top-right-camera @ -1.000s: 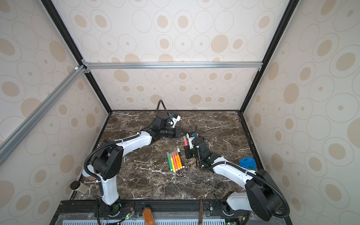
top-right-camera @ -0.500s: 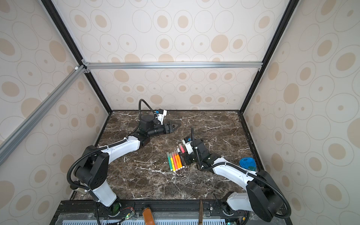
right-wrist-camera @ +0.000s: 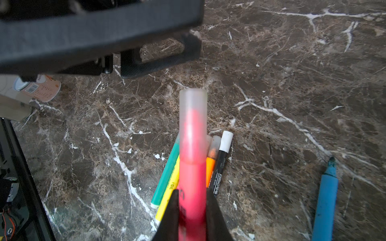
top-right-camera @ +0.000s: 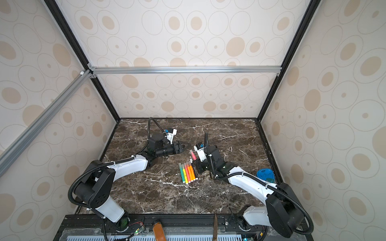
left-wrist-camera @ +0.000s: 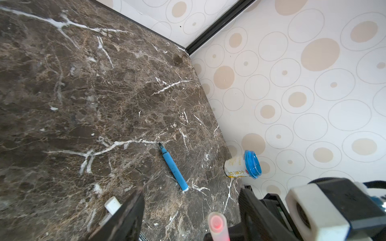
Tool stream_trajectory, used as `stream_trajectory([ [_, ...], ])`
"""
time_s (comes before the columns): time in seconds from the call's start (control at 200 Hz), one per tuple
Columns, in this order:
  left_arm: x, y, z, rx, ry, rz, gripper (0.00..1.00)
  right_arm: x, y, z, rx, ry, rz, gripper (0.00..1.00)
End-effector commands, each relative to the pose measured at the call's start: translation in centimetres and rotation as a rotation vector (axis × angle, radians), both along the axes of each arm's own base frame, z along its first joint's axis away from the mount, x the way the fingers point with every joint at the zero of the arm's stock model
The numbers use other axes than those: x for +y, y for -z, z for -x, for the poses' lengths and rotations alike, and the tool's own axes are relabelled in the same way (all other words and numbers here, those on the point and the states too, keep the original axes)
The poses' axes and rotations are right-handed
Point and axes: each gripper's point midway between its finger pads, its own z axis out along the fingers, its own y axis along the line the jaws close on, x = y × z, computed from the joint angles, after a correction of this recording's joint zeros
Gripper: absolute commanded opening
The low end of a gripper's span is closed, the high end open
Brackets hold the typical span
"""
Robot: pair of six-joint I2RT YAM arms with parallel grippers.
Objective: Remove pen caps from pens
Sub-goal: Open the pen cap on the pen.
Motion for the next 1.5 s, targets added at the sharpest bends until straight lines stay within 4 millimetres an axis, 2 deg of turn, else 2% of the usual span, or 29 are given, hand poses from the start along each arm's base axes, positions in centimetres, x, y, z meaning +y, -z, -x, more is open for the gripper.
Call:
stream_trajectory([
  [0.0, -1.3, -2.0, 0.2, -0.044, 0.018, 0.054, 0.68, 0.5, -1.0, -0.6, -0.021, -0.007, -0.014, 0.0],
  [0.11, -2.4, -1.5, 0.4, -0.03, 0.038, 0.064, 0.6, 0.3, -1.0, -0.7, -0.028, 0.003, -0.009, 0.0],
  [0.405, -3.7, -1.3, 1.0, -0.021, 0.061, 0.071, 0.54, 0.2, -1.6, -1.7, -0.06, 0.042, -0.018, 0.0],
  [0.62, -4.2, -1.5, 1.3, -0.017, 0.076, 0.083, 0.38, 0.4, -1.6, -2.5, -0.076, 0.054, -0.023, 0.0],
  [0.805, -4.7, -1.3, 1.6, -0.007, 0.088, 0.103, 0.34, 0.4, -1.7, -3.0, -0.091, 0.07, -0.031, 0.0],
  [1.066, -4.8, -1.6, 1.6, -0.011, 0.094, 0.11, 0.2, 0.3, -1.2, -3.1, -0.085, 0.076, -0.024, 0.0],
  [1.321, -4.8, -1.7, 1.4, -0.02, 0.087, 0.096, 0.19, 0.0, -0.9, -2.8, -0.079, 0.077, -0.016, 0.0],
  [1.401, -4.6, -1.6, 1.2, -0.023, 0.076, 0.079, 0.25, -0.1, -0.8, -2.7, -0.077, 0.077, -0.014, 0.0],
  [1.496, -4.5, -1.6, 1.1, -0.026, 0.068, 0.068, 0.27, -0.2, -0.8, -2.6, -0.077, 0.079, -0.014, 0.0],
])
